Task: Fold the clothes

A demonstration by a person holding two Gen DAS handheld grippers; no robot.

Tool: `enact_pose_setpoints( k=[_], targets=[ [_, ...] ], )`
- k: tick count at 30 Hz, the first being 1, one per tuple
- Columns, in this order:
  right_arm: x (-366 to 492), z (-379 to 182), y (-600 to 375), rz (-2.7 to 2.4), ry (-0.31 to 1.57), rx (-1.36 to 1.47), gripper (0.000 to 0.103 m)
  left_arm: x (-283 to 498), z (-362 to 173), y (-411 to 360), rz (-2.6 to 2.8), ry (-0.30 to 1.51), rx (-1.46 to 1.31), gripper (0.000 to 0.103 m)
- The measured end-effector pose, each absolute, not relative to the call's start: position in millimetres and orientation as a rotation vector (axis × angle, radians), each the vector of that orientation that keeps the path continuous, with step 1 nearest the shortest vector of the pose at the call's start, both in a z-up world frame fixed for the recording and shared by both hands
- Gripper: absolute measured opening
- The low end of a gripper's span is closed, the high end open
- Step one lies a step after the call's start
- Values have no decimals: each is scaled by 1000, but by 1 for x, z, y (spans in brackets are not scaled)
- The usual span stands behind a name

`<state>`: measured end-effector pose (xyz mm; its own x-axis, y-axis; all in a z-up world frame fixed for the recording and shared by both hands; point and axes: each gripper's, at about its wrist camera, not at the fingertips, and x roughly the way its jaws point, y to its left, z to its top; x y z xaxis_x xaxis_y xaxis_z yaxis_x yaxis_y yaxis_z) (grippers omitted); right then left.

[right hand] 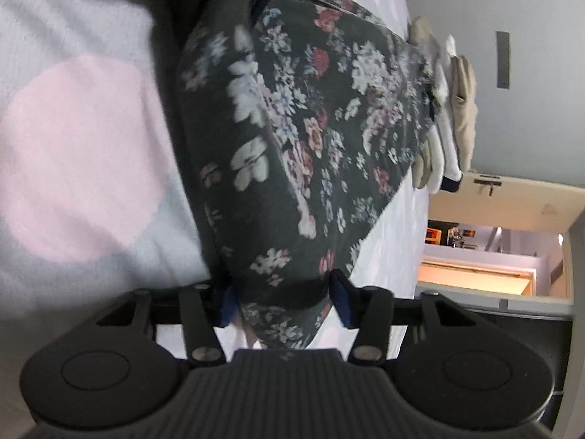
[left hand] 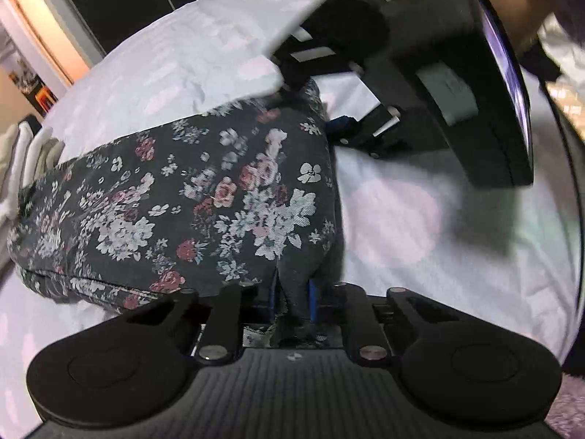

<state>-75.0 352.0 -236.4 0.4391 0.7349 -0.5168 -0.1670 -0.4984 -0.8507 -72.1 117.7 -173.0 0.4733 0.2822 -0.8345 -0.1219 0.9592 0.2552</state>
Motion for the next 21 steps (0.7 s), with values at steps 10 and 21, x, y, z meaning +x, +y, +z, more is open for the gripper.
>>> enact_pose_setpoints(
  k=[10,21],
  targets=[
    [-93,-189,357,1230,-376,-1674,18,-107,-110,146,140,1021,21,11],
    [-177,-87,311,1344,-76,-1601,10,-192,-51,157,-1,1035,-95,11]
  ],
)
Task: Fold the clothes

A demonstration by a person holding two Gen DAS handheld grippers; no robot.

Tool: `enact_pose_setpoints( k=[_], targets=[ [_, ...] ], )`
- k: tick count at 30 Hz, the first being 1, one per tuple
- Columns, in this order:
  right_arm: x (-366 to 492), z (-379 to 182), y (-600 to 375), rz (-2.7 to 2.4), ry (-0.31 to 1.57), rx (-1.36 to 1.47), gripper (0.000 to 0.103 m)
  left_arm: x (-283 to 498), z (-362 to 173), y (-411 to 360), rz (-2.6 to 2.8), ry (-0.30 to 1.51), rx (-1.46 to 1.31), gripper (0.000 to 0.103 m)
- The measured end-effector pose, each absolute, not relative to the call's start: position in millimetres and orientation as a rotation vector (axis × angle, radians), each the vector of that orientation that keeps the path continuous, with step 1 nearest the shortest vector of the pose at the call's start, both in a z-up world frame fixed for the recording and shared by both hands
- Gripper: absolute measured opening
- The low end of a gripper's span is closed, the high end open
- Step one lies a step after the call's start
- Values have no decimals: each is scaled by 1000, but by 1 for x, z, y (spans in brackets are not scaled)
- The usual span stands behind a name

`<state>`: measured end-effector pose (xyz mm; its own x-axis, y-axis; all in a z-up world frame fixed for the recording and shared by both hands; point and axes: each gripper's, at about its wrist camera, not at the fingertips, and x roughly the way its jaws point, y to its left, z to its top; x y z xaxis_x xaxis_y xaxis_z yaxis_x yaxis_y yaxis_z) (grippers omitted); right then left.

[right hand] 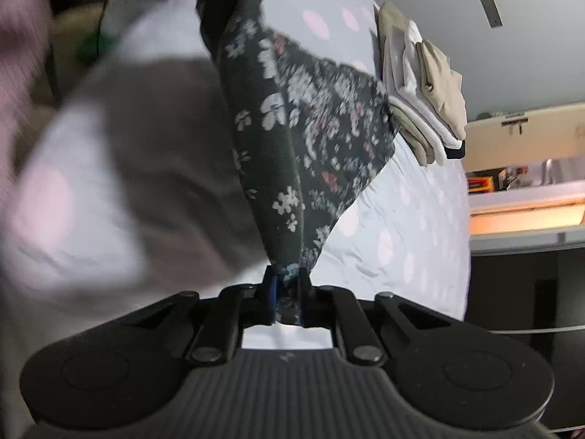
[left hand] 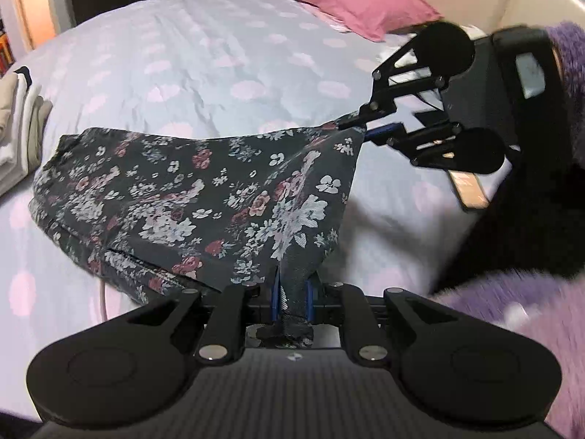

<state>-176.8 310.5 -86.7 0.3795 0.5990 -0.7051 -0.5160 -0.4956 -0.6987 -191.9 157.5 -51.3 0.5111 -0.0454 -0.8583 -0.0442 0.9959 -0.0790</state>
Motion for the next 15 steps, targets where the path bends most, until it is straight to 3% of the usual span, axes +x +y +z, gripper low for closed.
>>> enact_pose_setpoints(
  k=[7,15],
  targets=[
    [-243,-47,296,1473,49,-1584,10,-241,-36,162,-67,1052,-143,11],
    [-232,-11,324,1474,149,-1412,9,-243,-10,210,-62,1005,-251,11]
  ],
)
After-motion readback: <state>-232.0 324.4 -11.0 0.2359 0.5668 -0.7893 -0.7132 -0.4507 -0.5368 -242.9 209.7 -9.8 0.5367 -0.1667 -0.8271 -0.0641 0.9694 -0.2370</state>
